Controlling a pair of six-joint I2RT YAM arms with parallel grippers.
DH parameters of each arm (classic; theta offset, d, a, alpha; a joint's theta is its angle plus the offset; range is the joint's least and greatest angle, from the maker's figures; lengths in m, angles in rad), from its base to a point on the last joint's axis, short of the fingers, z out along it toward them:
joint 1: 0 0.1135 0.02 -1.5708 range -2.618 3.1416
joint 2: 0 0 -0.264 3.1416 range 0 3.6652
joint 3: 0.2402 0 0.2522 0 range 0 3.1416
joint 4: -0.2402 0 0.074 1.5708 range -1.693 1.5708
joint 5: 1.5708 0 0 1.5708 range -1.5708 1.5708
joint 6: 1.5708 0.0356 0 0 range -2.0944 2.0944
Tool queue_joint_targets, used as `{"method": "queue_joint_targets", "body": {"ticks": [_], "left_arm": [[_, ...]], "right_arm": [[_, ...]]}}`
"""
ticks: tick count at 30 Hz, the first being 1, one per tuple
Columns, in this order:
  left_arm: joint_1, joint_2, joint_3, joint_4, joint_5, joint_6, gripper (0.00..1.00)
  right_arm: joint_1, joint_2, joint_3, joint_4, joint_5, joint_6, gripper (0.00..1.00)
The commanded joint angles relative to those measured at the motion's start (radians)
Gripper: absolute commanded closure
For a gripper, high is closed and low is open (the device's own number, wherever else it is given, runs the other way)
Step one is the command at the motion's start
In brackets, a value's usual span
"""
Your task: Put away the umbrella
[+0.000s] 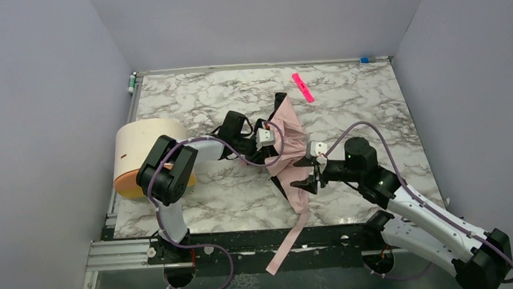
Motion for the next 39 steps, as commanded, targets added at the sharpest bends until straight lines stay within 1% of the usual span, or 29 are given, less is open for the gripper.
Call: {"method": "queue_joint_targets", "body": {"ticks": [1, 5, 7, 9, 11, 18, 23, 26, 34, 39], "left_arm": [[0.006, -0.024, 0.017, 0.022, -0.025, -0.030, 1.00], [0.005, -0.029, 0.022, 0.012, -0.037, -0.024, 1.00], [0.005, -0.030, 0.033, -0.015, -0.048, 0.001, 1.00], [0.005, -0.035, 0.039, -0.044, -0.081, 0.040, 1.00], [0.005, -0.048, 0.024, -0.037, -0.109, 0.057, 1.00], [0.000, -0.048, 0.024, -0.038, -0.119, 0.062, 1.00], [-0.004, -0.045, 0.030, -0.048, -0.118, 0.068, 1.00], [-0.004, -0.043, 0.032, -0.051, -0.115, 0.070, 1.00], [-0.006, -0.038, 0.038, -0.051, -0.114, 0.077, 1.00], [-0.006, -0.036, 0.042, -0.067, -0.114, 0.082, 1.00]], "right_arm": [[0.006, 0.053, 0.020, 0.035, -0.107, 0.101, 0.39], [0.007, 0.078, 0.022, 0.038, -0.118, 0.049, 0.37], [0.007, 0.071, 0.021, 0.047, -0.095, -0.020, 0.36], [0.007, 0.079, 0.019, 0.092, -0.025, -0.055, 0.36], [0.006, 0.107, 0.039, 0.107, 0.044, -0.084, 0.36], [0.006, 0.279, 0.140, 0.083, 0.015, -0.211, 0.37], [0.006, 0.343, 0.135, 0.162, 0.019, -0.275, 0.38], [0.006, 0.380, 0.138, 0.175, 0.020, -0.323, 0.39], [0.006, 0.458, 0.149, 0.222, 0.050, -0.355, 0.40], [0.006, 0.506, 0.157, 0.248, 0.067, -0.360, 0.46]]}}
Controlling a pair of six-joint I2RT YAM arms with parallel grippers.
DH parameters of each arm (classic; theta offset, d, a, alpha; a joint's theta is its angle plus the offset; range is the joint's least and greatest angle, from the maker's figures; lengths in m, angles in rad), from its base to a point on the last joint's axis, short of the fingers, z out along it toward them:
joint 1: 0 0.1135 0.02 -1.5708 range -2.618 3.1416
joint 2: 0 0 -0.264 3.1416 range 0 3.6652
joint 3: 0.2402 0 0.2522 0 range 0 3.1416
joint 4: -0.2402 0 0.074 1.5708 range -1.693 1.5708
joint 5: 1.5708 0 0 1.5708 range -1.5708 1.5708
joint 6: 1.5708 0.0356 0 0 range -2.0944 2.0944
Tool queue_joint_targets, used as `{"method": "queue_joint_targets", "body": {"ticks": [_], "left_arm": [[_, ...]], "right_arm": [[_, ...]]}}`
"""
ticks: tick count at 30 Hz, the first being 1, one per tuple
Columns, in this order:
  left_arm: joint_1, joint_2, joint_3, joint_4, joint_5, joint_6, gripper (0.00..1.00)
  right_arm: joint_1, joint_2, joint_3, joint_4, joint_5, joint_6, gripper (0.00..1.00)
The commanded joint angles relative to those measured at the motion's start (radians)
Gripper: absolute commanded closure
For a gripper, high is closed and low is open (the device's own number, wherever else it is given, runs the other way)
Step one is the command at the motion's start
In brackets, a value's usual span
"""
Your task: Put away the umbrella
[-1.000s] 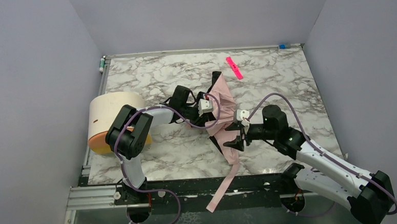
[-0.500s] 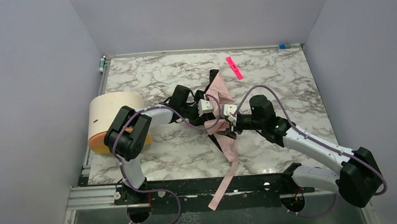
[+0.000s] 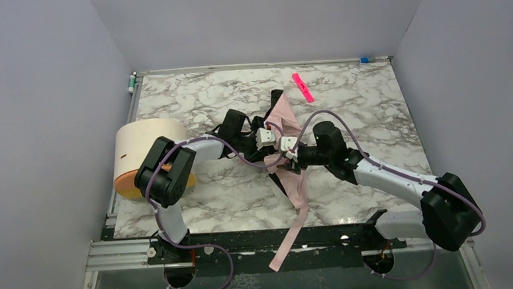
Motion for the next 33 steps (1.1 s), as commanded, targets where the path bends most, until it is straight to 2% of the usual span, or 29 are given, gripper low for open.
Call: {"method": "queue_joint_targets", "body": {"ticks": [1, 3, 5, 9, 10, 11, 12, 26, 33], "left_arm": [[-0.002, -0.013, 0.025, -0.030, -0.013, 0.021, 1.00], [-0.002, -0.011, 0.027, -0.034, -0.014, 0.023, 1.00], [-0.003, -0.011, 0.028, -0.038, -0.018, 0.026, 1.00], [-0.001, -0.015, 0.028, -0.048, -0.029, 0.040, 1.00], [-0.001, -0.016, 0.028, -0.050, -0.036, 0.044, 1.00], [-0.001, -0.017, 0.028, -0.050, -0.043, 0.045, 1.00], [-0.001, -0.017, 0.028, -0.050, -0.050, 0.046, 1.00], [-0.002, -0.020, 0.004, -0.042, -0.160, 0.086, 1.00], [-0.001, -0.012, 0.013, -0.042, -0.168, 0.075, 1.00]], "right_arm": [[0.005, 0.040, 0.034, 0.065, 0.033, -0.024, 0.49], [0.005, 0.060, 0.047, 0.056, 0.037, -0.031, 0.55], [0.005, 0.075, 0.066, 0.027, 0.031, -0.038, 0.66], [0.005, 0.066, 0.078, -0.037, 0.006, -0.046, 0.79], [0.005, 0.059, 0.074, -0.035, 0.006, -0.033, 0.85], [0.005, 0.055, 0.071, -0.034, 0.003, -0.016, 0.95], [0.005, 0.051, 0.072, -0.052, -0.003, -0.015, 0.99], [0.006, -0.125, 0.094, -0.494, -0.124, -0.107, 0.99], [0.008, -0.168, 0.066, -0.615, -0.159, -0.086, 0.99]]}}
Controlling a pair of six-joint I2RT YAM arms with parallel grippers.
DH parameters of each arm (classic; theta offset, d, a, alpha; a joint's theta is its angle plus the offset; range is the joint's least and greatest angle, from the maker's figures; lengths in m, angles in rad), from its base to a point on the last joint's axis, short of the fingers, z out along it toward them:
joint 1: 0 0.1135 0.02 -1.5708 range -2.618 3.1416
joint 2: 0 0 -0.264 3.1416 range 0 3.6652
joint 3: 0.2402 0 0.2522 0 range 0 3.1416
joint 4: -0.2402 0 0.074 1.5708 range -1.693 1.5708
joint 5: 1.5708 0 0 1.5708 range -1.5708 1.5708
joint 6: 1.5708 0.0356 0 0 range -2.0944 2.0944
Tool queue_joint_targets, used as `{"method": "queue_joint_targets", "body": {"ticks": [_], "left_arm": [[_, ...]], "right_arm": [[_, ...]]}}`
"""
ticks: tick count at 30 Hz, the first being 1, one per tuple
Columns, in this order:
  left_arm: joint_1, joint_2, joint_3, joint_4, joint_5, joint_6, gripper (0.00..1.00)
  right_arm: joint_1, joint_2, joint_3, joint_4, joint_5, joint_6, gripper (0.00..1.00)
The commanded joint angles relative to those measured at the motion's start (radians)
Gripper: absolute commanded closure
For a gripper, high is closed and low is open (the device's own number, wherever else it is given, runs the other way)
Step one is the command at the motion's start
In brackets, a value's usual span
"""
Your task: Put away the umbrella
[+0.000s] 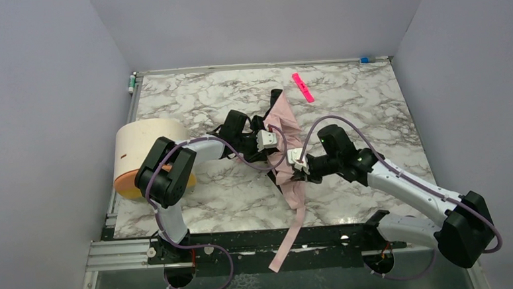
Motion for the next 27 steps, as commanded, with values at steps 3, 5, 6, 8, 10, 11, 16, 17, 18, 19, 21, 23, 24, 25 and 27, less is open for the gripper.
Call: {"method": "queue_joint_targets", "body": {"ticks": [3, 5, 6, 8, 10, 11, 16, 17, 18, 19, 21, 23, 24, 25, 27], "left_arm": [[0.008, -0.010, 0.011, -0.015, -0.088, 0.014, 1.00], [0.008, -0.009, 0.013, -0.015, -0.089, 0.012, 1.00], [0.008, -0.009, 0.013, -0.015, -0.089, 0.012, 1.00], [0.008, -0.009, 0.013, -0.015, -0.091, 0.011, 1.00], [0.008, -0.008, 0.014, -0.015, -0.092, 0.009, 1.00], [0.008, -0.006, 0.016, -0.015, -0.092, 0.009, 1.00], [0.008, -0.004, 0.017, -0.014, -0.095, 0.004, 1.00], [0.009, -0.004, 0.017, -0.014, -0.095, 0.003, 1.00], [0.008, -0.004, 0.017, -0.014, -0.095, 0.003, 1.00], [0.009, -0.003, 0.018, -0.015, -0.095, 0.004, 1.00], [0.008, -0.003, 0.019, -0.017, -0.095, 0.006, 1.00], [0.008, -0.005, 0.017, -0.017, -0.093, 0.014, 1.00], [0.008, -0.007, 0.015, -0.016, -0.091, 0.019, 1.00], [0.008, -0.009, 0.012, -0.015, -0.090, 0.021, 1.00], [0.008, -0.011, 0.011, -0.014, -0.087, 0.023, 1.00]], "right_arm": [[0.014, -0.042, -0.028, -0.146, -0.068, 0.003, 0.99], [0.022, -0.039, -0.041, -0.159, -0.057, 0.002, 0.99], [0.026, -0.035, -0.046, -0.167, -0.050, 0.002, 0.99], [0.041, -0.025, -0.053, -0.186, -0.037, 0.000, 0.99], [0.055, -0.011, -0.054, -0.209, -0.025, -0.007, 0.99], [0.064, -0.003, -0.055, -0.222, -0.020, -0.010, 0.99], [0.108, 0.031, -0.068, -0.270, -0.010, -0.009, 0.99], [0.113, 0.037, -0.073, -0.277, -0.004, -0.008, 0.99], [0.119, 0.043, -0.077, -0.279, 0.006, -0.006, 0.99], [0.121, 0.050, -0.082, -0.279, 0.019, -0.005, 0.99], [0.127, 0.054, -0.086, -0.276, 0.046, -0.005, 0.98], [0.130, 0.043, -0.079, -0.268, 0.056, -0.002, 0.93], [0.129, 0.032, -0.072, -0.266, 0.054, -0.005, 0.87], [0.130, 0.020, -0.062, -0.262, 0.056, -0.004, 0.83], [0.129, -0.009, -0.041, -0.266, 0.043, -0.007, 0.80]]}}
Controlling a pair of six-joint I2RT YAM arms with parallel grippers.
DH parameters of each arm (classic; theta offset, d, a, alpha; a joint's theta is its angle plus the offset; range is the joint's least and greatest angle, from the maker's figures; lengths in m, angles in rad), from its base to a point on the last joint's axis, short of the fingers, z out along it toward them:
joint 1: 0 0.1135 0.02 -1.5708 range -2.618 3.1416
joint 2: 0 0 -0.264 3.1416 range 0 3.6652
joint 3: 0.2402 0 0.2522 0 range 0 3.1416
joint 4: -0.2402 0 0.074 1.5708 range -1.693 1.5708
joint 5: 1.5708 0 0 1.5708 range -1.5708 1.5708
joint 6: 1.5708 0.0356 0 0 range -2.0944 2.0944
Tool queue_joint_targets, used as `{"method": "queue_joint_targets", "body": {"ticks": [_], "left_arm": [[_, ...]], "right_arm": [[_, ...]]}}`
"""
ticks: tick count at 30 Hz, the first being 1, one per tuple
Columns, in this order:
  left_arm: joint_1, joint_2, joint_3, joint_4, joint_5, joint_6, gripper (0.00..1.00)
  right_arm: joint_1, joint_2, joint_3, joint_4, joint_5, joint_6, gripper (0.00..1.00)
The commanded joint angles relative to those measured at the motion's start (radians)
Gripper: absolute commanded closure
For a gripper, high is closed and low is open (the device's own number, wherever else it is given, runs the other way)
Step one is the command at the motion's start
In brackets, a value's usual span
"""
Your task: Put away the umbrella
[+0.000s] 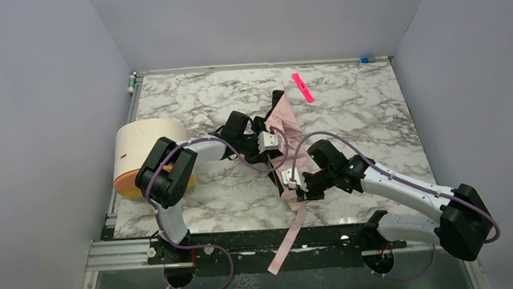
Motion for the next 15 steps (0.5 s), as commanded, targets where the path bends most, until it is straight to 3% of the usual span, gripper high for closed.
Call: {"method": "queue_joint_targets", "body": {"ticks": [1, 9, 15], "left_arm": [[0.023, -0.011, 0.010, 0.002, -0.081, 0.021, 1.00], [0.023, -0.010, 0.011, -0.002, -0.081, 0.027, 1.00], [0.023, -0.010, 0.011, -0.004, -0.080, 0.032, 1.00]], "right_arm": [[0.014, -0.058, 0.028, -0.124, -0.045, 0.014, 0.79], [0.015, -0.101, 0.120, -0.234, -0.076, -0.045, 0.71], [0.015, -0.193, 0.086, -0.066, -0.027, 0.088, 0.69]]}}
